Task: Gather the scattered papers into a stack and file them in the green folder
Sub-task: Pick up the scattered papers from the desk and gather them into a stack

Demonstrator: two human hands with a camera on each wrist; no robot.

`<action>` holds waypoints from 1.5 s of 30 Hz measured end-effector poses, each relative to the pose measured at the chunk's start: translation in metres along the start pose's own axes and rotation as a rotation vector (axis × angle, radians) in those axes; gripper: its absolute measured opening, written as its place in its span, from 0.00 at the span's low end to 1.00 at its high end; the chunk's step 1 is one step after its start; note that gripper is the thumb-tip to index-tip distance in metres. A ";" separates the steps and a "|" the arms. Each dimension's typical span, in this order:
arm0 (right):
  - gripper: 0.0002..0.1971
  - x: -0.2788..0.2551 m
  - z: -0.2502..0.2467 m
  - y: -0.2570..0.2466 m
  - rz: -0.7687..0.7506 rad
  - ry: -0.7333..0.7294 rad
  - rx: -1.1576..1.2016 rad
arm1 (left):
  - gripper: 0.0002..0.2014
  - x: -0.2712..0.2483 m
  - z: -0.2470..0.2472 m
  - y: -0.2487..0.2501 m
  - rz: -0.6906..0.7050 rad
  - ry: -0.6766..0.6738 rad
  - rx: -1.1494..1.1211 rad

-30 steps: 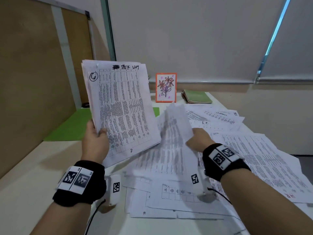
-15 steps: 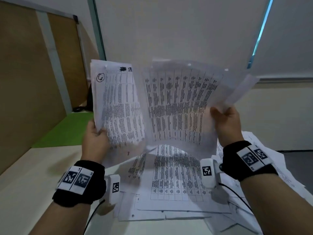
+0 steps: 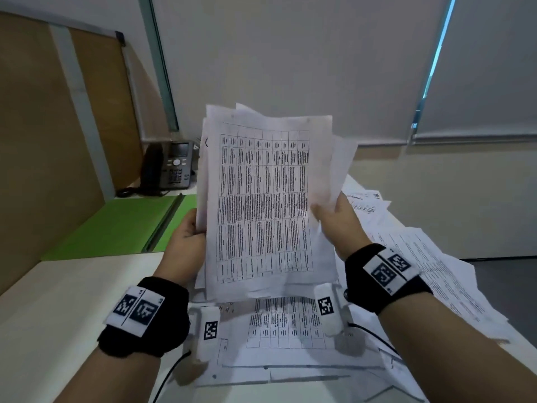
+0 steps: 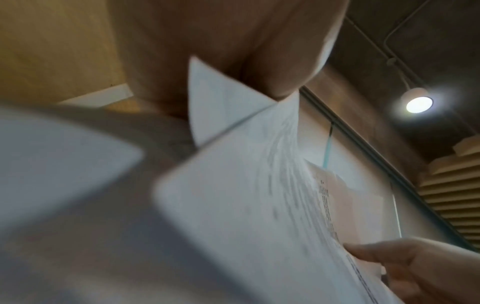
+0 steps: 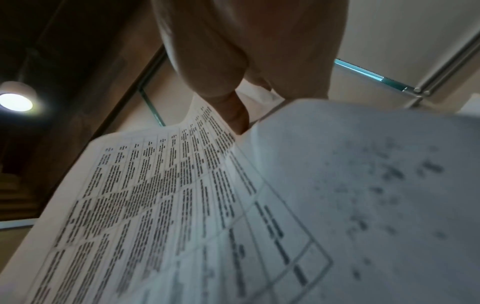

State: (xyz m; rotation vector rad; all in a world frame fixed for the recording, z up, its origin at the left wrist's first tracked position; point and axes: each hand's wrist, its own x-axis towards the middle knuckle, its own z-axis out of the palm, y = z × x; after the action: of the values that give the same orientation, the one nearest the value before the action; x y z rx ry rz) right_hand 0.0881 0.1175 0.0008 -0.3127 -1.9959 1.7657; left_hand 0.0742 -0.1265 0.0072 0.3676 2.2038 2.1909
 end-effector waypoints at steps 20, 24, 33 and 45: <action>0.22 -0.031 -0.002 -0.020 -0.282 0.017 0.080 | 0.23 0.001 0.019 0.008 0.201 0.196 -0.036; 0.12 -0.032 -0.003 -0.018 -0.289 0.052 0.108 | 0.14 0.005 0.024 0.008 0.194 0.172 -0.023; 0.26 -0.038 -0.001 -0.010 -0.249 -0.004 0.054 | 0.15 0.003 0.035 -0.014 0.011 0.051 0.125; 0.16 -0.044 -0.013 -0.003 -0.018 -0.127 -0.220 | 0.16 0.007 0.026 -0.032 -0.015 0.022 0.240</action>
State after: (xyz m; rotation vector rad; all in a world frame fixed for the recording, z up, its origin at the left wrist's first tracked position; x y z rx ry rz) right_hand 0.1327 0.1084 -0.0035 -0.2567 -2.2813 1.5930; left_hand 0.0673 -0.0991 -0.0240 0.3302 2.4793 1.9348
